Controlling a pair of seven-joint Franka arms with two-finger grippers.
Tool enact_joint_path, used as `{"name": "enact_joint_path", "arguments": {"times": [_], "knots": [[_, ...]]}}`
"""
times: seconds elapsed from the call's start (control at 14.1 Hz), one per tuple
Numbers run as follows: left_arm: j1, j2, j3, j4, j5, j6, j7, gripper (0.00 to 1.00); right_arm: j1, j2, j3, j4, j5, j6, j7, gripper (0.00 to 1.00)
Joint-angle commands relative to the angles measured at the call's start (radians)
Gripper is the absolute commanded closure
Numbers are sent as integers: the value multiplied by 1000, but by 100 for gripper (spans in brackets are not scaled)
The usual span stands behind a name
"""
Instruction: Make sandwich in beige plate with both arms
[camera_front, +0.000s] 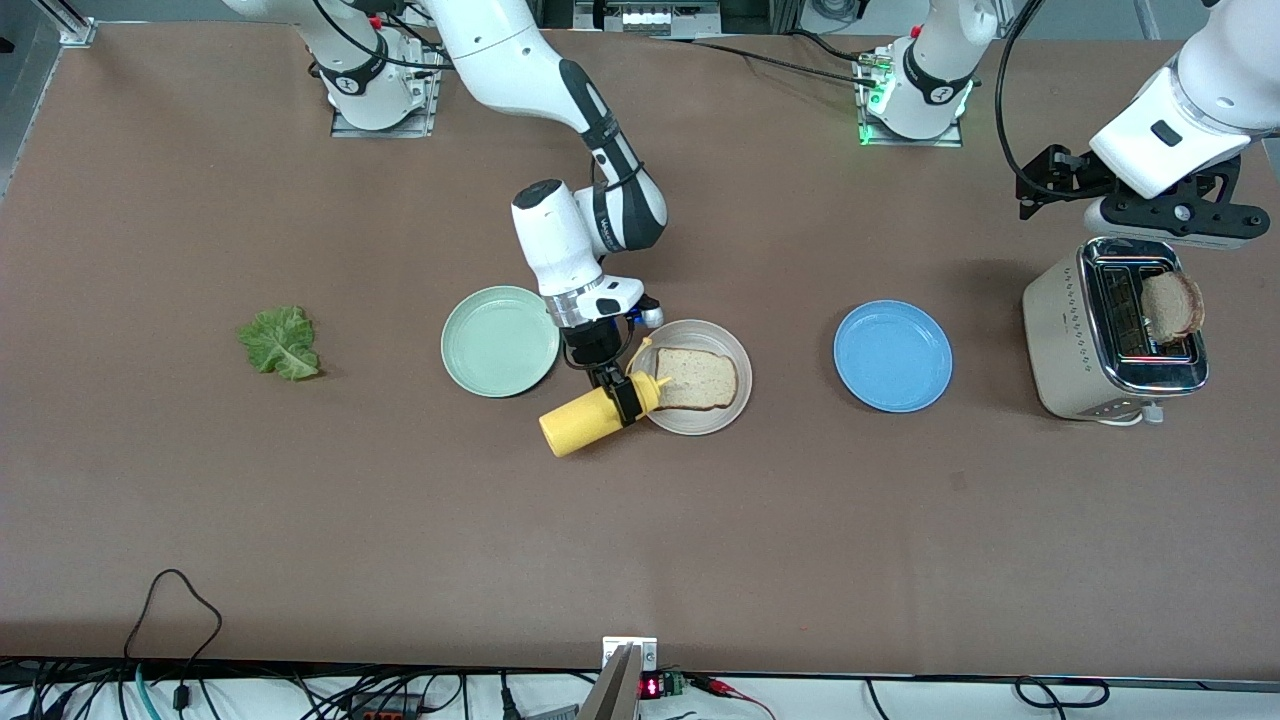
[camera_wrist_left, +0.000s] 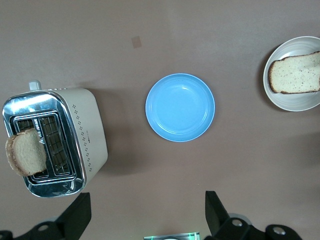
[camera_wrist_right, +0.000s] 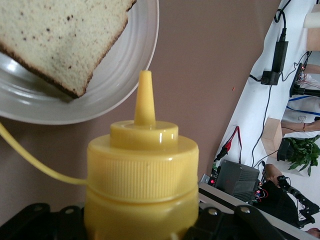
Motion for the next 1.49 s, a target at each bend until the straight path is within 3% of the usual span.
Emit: {"name": "enact_joint_path", "arguments": {"times": [0.0, 0.36, 0.85, 1.21, 1.42], "knots": [[-2, -5, 5, 14, -13, -17, 5, 0, 4, 21, 7, 26, 36, 118, -226, 70], [-1, -7, 5, 14, -13, -18, 6, 0, -2, 40, 9, 37, -55, 80, -226, 70], [-1, -5, 6, 14, -13, -18, 6, 0, -6, 144, -5, 189, -139, 23, -224, 70], [-1, -5, 5, 14, -13, -18, 6, 0, -6, 138, -10, 197, -124, -3, -214, 70], [-1, -5, 6, 14, -13, -18, 6, 0, -15, 93, -29, 198, 0, -70, -182, 70]]}}
